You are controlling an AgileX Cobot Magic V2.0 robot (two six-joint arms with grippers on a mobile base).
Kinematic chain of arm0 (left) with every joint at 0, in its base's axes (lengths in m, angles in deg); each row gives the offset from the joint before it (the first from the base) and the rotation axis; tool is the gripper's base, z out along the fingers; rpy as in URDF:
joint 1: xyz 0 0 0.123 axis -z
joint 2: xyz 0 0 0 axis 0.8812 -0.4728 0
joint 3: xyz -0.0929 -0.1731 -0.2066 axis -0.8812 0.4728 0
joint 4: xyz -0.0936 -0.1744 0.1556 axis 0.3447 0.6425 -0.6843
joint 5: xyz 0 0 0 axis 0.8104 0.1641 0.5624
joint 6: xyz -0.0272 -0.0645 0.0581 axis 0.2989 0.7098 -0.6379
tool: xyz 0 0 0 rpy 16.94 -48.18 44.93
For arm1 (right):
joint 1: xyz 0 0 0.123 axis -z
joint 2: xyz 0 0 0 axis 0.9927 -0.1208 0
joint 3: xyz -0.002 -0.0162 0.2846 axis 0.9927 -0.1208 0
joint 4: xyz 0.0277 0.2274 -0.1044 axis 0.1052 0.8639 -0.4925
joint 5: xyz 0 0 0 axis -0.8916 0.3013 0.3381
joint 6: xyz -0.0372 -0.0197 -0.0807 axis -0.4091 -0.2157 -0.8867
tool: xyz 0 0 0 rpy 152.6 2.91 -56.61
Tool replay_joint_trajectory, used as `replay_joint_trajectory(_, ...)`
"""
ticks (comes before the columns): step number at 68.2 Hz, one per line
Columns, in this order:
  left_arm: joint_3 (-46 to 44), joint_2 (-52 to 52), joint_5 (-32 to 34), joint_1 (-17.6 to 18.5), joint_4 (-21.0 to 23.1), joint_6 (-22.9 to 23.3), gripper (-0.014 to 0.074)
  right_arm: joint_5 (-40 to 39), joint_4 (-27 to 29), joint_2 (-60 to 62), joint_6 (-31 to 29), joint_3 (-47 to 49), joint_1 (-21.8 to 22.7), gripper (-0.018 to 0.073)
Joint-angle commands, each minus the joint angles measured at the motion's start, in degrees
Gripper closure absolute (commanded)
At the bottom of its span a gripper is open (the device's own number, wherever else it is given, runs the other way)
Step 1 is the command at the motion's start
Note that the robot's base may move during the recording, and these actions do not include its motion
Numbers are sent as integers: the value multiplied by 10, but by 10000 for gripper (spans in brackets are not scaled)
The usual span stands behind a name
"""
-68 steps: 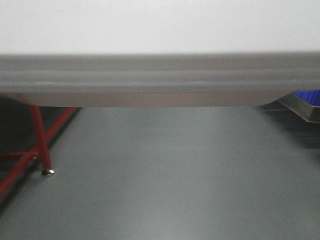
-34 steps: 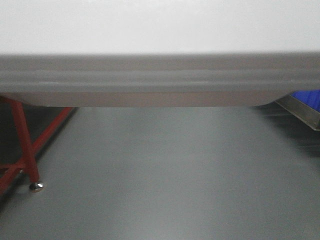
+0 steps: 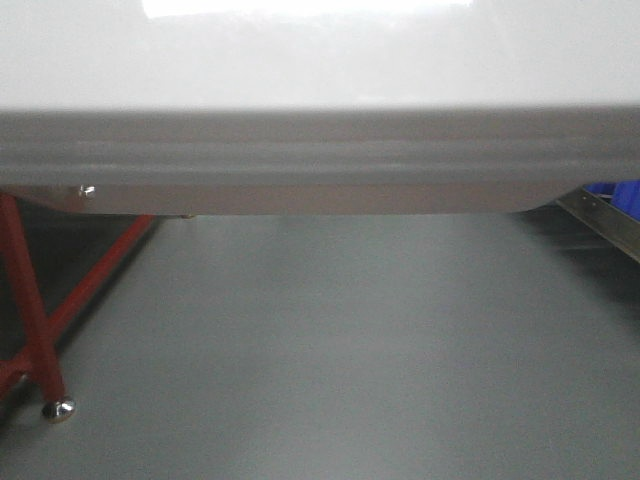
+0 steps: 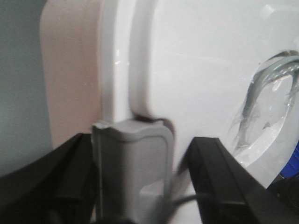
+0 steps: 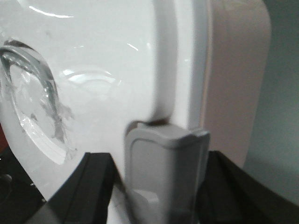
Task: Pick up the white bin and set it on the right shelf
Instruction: 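Hold the bin with both grippers while driving toward the blue-bin shelves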
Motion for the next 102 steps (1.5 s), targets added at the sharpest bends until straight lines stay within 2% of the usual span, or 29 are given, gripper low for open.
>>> replay_joint_trajectory(1, -18, 5, -38, 10, 105, -8, 336, 70, 112, 2, -4, 18, -4, 220)
replay_joint_trajectory(102, -18, 5, -38, 10, 105, -8, 336, 70, 112, 2, -4, 18, -4, 220)
